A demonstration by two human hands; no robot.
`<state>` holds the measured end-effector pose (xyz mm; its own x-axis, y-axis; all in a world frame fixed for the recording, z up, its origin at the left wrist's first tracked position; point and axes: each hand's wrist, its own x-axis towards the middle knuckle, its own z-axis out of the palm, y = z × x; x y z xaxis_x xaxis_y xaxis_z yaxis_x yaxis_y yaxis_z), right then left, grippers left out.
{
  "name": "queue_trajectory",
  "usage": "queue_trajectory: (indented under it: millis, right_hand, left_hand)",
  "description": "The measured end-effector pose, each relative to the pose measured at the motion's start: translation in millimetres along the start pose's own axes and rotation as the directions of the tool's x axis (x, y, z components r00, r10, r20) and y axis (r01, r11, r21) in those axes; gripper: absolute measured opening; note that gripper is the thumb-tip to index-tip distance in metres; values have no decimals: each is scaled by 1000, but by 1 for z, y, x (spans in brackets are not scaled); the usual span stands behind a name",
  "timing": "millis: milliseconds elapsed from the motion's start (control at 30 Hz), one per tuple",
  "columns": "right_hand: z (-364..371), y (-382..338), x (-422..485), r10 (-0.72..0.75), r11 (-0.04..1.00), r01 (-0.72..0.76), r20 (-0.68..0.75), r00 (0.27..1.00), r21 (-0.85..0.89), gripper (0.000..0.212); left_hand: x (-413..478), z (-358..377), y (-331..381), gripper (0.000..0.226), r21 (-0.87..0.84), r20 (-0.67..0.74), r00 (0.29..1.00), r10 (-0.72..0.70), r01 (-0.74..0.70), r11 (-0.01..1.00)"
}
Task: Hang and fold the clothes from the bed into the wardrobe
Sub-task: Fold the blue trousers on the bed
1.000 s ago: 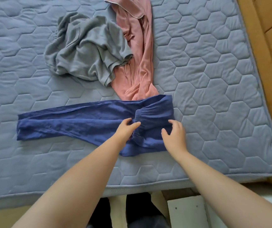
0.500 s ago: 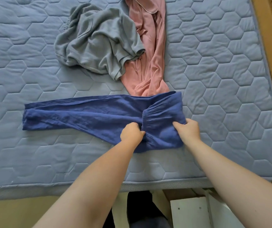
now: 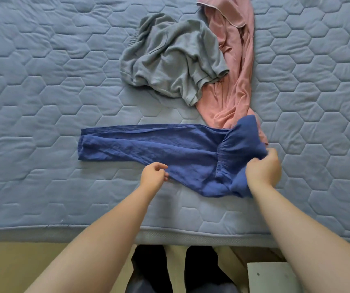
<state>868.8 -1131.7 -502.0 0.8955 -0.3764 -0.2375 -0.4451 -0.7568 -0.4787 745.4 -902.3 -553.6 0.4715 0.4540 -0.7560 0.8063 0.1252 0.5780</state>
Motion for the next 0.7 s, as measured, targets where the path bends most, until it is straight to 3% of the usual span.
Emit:
queue_trajectory:
  millis: [133,233,333,400,467,567,633,700]
  right_hand:
    - [0,34,17,123,949,-154,-125,984,-276,54]
    - [21,26,-4,-53,943,11,-120,991,-332,60]
    - [48,3,-38,-234,916,230,30,972,-329,60]
    - [64,-8,-61,-377,840,426,204,903,-335,57]
    - [80,-17,-83,-486,704,629,421,766,-330,54]
    - [110,-29,-112,-490,495,814,677,550,-303,68]
    - [130,-37,-122,-445,395,843,727,523,-365,82]
    - [145,-46,-124,-390,355,811,715,581,-465,86]
  left_hand:
    - [11,-47,-25,29,99,-18,998,-53,55,994]
    - [19,-63,-35,27,123,8,997,-77,75,990]
    - [22,-66,-36,28,69,16,997,-71,69,995]
    - [21,-67,-34,29,-9,20,997,-78,79,997]
    - [21,-71,-30,30,-119,31,992,-120,123,985]
    - [25,-86,-26,27,-339,46,987,-155,161,927]
    - [31,-98,-25,31,-457,77,982,-172,188,869]
    - [41,-107,-23,35,-515,140,974,-179,226,827]
